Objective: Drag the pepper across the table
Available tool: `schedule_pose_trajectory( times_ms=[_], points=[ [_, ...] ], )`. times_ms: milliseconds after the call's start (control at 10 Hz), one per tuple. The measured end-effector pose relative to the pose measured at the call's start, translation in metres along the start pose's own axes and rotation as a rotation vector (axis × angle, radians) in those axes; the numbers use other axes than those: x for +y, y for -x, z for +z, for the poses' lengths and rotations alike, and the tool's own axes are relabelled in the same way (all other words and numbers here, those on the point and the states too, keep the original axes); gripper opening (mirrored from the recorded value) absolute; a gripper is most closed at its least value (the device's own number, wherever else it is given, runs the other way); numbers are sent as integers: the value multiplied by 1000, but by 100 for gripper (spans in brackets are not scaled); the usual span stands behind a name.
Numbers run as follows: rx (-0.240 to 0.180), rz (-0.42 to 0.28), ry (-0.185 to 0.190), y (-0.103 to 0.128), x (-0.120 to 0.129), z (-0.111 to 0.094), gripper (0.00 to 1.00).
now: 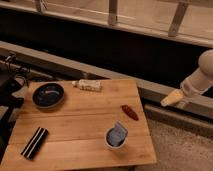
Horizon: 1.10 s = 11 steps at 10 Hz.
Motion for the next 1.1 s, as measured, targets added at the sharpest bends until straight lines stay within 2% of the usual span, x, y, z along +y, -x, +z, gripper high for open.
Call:
schedule_pose_trajectory(
  times_ms=[1100],
  points=[
    [0, 0, 0, 0, 0, 0, 96]
  ],
)
